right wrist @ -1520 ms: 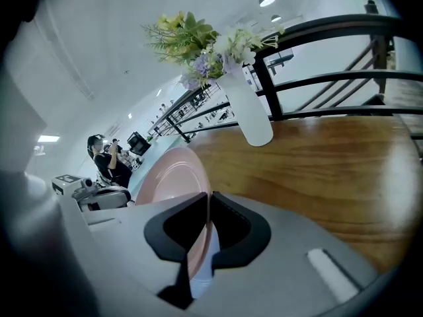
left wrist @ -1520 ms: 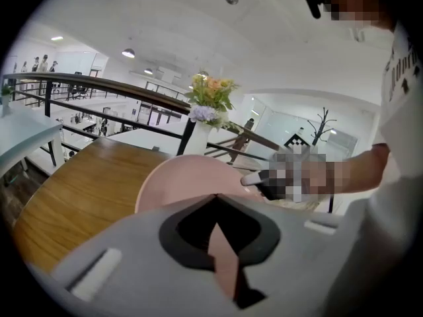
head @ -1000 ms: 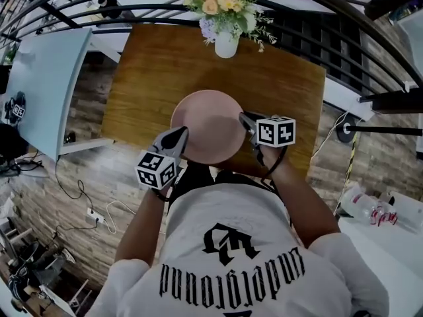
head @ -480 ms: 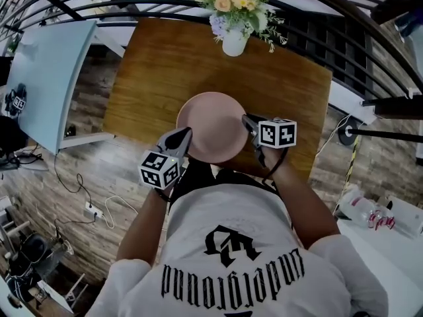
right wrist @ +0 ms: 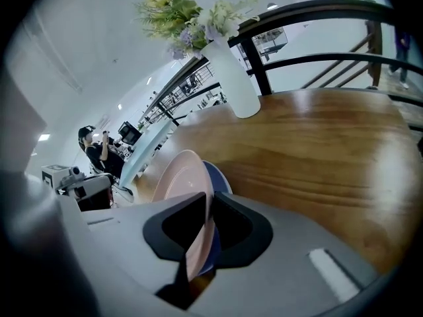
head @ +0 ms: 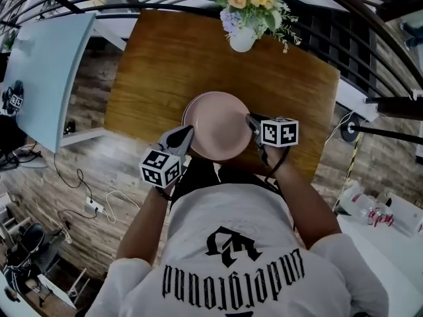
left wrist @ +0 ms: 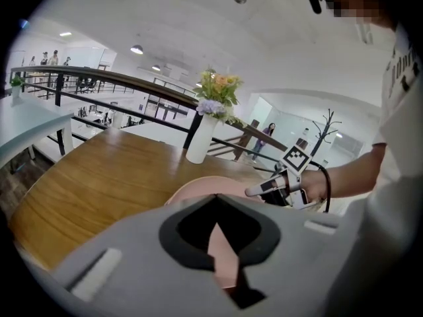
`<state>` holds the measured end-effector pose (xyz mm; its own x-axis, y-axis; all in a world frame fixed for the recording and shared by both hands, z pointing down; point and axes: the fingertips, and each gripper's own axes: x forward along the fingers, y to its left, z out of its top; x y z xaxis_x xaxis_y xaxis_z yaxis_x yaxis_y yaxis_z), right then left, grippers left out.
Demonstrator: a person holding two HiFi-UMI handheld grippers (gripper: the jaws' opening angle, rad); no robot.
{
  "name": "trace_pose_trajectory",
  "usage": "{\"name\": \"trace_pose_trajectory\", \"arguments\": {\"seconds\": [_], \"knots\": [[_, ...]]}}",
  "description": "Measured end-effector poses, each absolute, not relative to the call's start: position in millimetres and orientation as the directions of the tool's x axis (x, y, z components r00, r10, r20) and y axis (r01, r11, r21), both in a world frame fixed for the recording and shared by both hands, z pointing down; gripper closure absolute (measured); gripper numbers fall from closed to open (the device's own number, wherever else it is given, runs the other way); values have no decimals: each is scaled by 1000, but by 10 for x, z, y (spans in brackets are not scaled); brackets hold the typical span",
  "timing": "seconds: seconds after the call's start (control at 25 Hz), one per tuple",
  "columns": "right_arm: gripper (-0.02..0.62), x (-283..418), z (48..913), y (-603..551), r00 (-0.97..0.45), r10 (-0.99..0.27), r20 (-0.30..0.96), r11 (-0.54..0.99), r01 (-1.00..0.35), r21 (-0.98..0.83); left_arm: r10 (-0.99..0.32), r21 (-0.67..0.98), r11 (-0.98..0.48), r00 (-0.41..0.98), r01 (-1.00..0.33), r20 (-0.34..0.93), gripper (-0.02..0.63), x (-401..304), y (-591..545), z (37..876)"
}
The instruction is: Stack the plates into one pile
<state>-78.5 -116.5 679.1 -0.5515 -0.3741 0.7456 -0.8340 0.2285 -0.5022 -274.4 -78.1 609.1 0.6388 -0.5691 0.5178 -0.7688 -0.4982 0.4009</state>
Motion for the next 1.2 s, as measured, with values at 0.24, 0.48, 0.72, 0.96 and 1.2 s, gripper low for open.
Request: {"name": "trace_pose_trajectory", "arguments": {"seconds": [0.24, 0.48, 0.72, 0.96, 1.2], "knots": [[555, -800, 6905, -1193, -525, -362, 770, 226, -851, -474, -556, 405, -498, 641, -766, 529, 560, -2835, -857, 6167], [524, -832, 6965, -1252, -488, -371, 790, 276, -870, -408, -544, 413, -504, 650, -759, 530, 560, -2828, -902, 6216], [499, -855, 6906, -1297, -464, -391, 795, 333, -876, -347, -541, 414, -510, 656, -754, 527, 560, -2802, -927, 6212], [499, -771, 6753, -1286, -474, -416, 776, 360, -870, -338, -549, 395, -524, 654, -755, 521, 560, -2730, -923, 6122], [502, -643, 6394, -1204, -497, -475, 726, 425, -852, -305, -571, 384, -535, 657, -753, 492, 560, -2545, -843, 5909]]}}
